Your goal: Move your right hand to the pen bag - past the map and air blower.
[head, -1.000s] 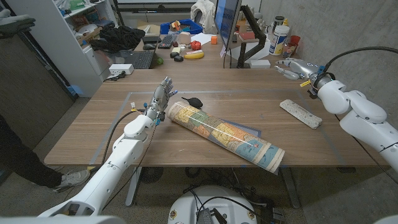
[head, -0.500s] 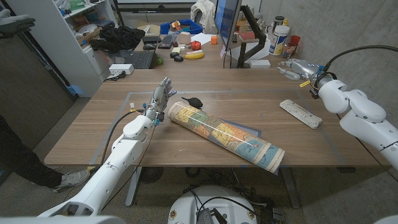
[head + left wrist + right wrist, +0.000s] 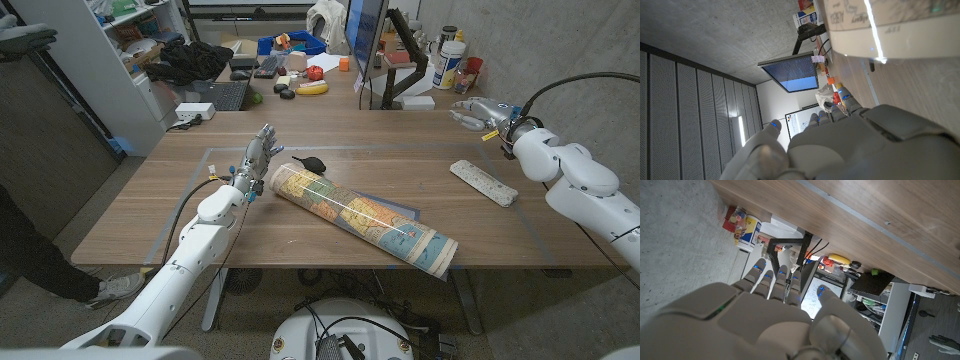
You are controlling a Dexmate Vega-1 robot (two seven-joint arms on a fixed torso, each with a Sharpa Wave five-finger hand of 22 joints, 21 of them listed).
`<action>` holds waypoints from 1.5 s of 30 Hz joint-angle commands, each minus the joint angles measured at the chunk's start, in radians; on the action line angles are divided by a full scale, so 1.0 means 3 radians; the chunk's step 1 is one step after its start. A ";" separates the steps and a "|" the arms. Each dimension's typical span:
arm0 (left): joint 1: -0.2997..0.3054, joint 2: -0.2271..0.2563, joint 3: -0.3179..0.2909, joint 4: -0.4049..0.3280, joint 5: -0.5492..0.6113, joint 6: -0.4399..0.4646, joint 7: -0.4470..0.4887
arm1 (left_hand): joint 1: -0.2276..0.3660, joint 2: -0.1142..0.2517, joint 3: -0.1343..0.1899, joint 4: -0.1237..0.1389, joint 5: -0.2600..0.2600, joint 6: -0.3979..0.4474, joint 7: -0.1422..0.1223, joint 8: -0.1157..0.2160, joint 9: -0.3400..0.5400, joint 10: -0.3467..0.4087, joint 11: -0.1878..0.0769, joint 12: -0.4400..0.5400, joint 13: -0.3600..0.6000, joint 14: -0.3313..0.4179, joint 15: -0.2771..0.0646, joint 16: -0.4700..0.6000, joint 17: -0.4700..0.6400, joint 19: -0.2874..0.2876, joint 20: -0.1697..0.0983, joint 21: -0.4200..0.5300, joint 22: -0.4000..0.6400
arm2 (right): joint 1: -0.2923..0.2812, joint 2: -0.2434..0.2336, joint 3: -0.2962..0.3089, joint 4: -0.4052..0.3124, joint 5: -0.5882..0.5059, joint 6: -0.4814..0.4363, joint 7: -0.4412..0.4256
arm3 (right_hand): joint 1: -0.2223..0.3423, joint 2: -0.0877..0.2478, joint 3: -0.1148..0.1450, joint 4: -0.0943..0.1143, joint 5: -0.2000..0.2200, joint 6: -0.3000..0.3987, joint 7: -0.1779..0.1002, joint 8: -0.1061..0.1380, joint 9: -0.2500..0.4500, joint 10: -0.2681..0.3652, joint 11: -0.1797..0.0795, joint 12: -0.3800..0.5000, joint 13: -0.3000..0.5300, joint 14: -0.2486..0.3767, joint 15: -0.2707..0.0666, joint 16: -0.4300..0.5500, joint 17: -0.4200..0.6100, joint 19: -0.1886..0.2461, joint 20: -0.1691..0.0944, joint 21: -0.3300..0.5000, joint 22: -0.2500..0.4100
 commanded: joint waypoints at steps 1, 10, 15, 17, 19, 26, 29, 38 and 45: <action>-0.0003 0.0001 -0.0003 0.0006 -0.0005 0.0004 -0.0010 | 0.0008 0.0389 -0.0012 -0.0004 0.0016 -0.0145 -0.0005 0.0012 0.0013 -0.0012 -0.0001 0.0023 0.0017 -0.0128 -0.0030 0.0014 0.0011 -0.0361 -0.0027 0.0000 0.0009 | 0.0018 -0.0031 -0.0050 0.0004 -0.0057 -0.0168 0.0086 | 0.0043 0.0151 0.0024 0.0001 -0.0010 -0.0005 -0.0010 -0.0013 0.0013 -0.0007 -0.0010 -0.0010 0.0006 0.0011 -0.0166 -0.0003 0.0019 0.0016 -0.0278 -0.0018 0.0010; -0.0009 -0.0003 -0.0003 0.0022 -0.0007 -0.0002 -0.0015 | 0.0008 0.0388 -0.0014 -0.0004 0.0017 -0.0146 -0.0002 0.0012 0.0013 -0.0011 0.0006 0.0024 0.0017 -0.0127 -0.0029 0.0014 0.0011 -0.0361 -0.0028 -0.0001 0.0009 | 0.0013 -0.0053 -0.0069 0.0006 -0.0061 -0.0257 0.0133 | 0.0050 0.0151 0.0026 0.0001 -0.0012 -0.0011 -0.0015 -0.0018 0.0013 -0.0018 -0.0007 -0.0018 0.0006 0.0005 -0.0166 -0.0004 0.0020 0.0011 -0.0274 -0.0025 0.0010; -0.0013 -0.0005 -0.0003 0.0032 -0.0010 -0.0004 -0.0021 | 0.0008 0.0388 -0.0015 -0.0004 0.0017 -0.0147 -0.0003 0.0012 0.0013 -0.0011 0.0005 0.0024 0.0017 -0.0127 -0.0032 0.0015 0.0011 -0.0359 -0.0027 0.0000 0.0009 | 0.0014 -0.0061 -0.0088 0.0016 -0.0064 -0.0304 0.0156 | 0.0056 0.0152 0.0029 0.0000 -0.0013 -0.0012 -0.0021 -0.0019 0.0014 -0.0020 -0.0011 -0.0020 0.0006 0.0004 -0.0167 -0.0004 0.0020 0.0010 -0.0276 -0.0030 0.0010; -0.0014 -0.0005 -0.0004 0.0034 -0.0014 -0.0002 -0.0025 | 0.0008 0.0388 -0.0015 -0.0004 0.0017 -0.0146 -0.0004 0.0012 0.0013 -0.0013 0.0003 0.0023 0.0017 -0.0128 -0.0030 0.0014 0.0011 -0.0359 -0.0028 -0.0001 0.0009 | 0.0018 -0.0062 -0.0096 0.0021 -0.0060 -0.0325 0.0172 | 0.0059 0.0152 0.0030 -0.0001 -0.0013 -0.0013 -0.0020 -0.0020 0.0014 -0.0021 -0.0013 -0.0021 0.0006 0.0003 -0.0167 -0.0005 0.0020 0.0009 -0.0276 -0.0031 0.0010; -0.0017 -0.0003 -0.0004 0.0038 -0.0012 -0.0001 -0.0026 | 0.0008 0.0388 -0.0015 -0.0004 0.0018 -0.0147 -0.0004 0.0012 0.0013 -0.0012 0.0002 0.0023 0.0017 -0.0128 -0.0031 0.0014 0.0011 -0.0359 -0.0029 -0.0001 0.0009 | 0.0024 -0.0068 -0.0110 0.0033 -0.0063 -0.0340 0.0182 | 0.0060 0.0152 0.0030 -0.0001 -0.0013 -0.0012 -0.0021 -0.0020 0.0014 -0.0020 -0.0010 -0.0022 0.0006 0.0003 -0.0168 -0.0004 0.0020 0.0009 -0.0275 -0.0032 0.0010; -0.0022 0.0001 -0.0008 0.0048 -0.0015 0.0007 -0.0032 | 0.0008 0.0388 -0.0016 -0.0004 0.0018 -0.0147 -0.0002 0.0012 0.0013 -0.0014 0.0005 0.0023 0.0017 -0.0128 -0.0029 0.0014 0.0011 -0.0360 -0.0029 -0.0002 0.0009 | 0.0040 -0.0072 -0.0156 0.0070 -0.0057 -0.0392 0.0208 | 0.0066 0.0154 0.0033 -0.0001 -0.0015 -0.0013 -0.0020 -0.0021 0.0014 -0.0020 -0.0019 -0.0024 0.0007 0.0003 -0.0172 -0.0004 0.0021 0.0009 -0.0275 -0.0037 0.0011; -0.0024 0.0001 -0.0011 0.0056 -0.0016 0.0005 -0.0034 | 0.0008 0.0388 -0.0017 -0.0004 0.0018 -0.0146 -0.0002 0.0012 0.0013 -0.0013 0.0005 0.0024 0.0017 -0.0128 -0.0031 0.0014 0.0011 -0.0360 -0.0029 -0.0003 0.0009 | 0.0050 -0.0075 -0.0174 0.0082 -0.0050 -0.0399 0.0213 | 0.0068 0.0154 0.0034 -0.0001 -0.0015 -0.0011 -0.0022 -0.0021 0.0014 -0.0018 -0.0018 -0.0024 0.0007 0.0003 -0.0172 -0.0003 0.0021 0.0010 -0.0275 -0.0038 0.0011; -0.0034 -0.0002 -0.0015 0.0079 -0.0021 0.0002 -0.0045 | 0.0008 0.0389 -0.0018 -0.0004 0.0019 -0.0146 -0.0002 0.0012 0.0013 -0.0010 0.0009 0.0025 0.0017 -0.0128 -0.0032 0.0014 0.0011 -0.0358 -0.0027 -0.0003 0.0009 | 0.0080 -0.0095 -0.0236 0.0104 -0.0064 -0.0424 0.0229 | 0.0076 0.0156 0.0037 0.0000 -0.0016 -0.0002 -0.0021 -0.0019 0.0015 -0.0015 -0.0014 -0.0026 0.0007 0.0005 -0.0173 -0.0002 0.0021 0.0013 -0.0275 -0.0043 0.0011; -0.0045 -0.0003 -0.0013 0.0097 -0.0020 0.0003 -0.0056 | 0.0008 0.0389 -0.0018 -0.0004 0.0020 -0.0146 -0.0003 0.0012 0.0013 -0.0013 0.0008 0.0024 0.0017 -0.0128 -0.0030 0.0015 0.0011 -0.0359 -0.0027 -0.0004 0.0009 | 0.0095 -0.0110 -0.0278 0.0120 -0.0080 -0.0439 0.0236 | 0.0080 0.0158 0.0039 0.0002 -0.0017 0.0001 -0.0025 -0.0019 0.0015 -0.0012 -0.0013 -0.0027 0.0007 0.0006 -0.0174 -0.0001 0.0022 0.0016 -0.0275 -0.0046 0.0011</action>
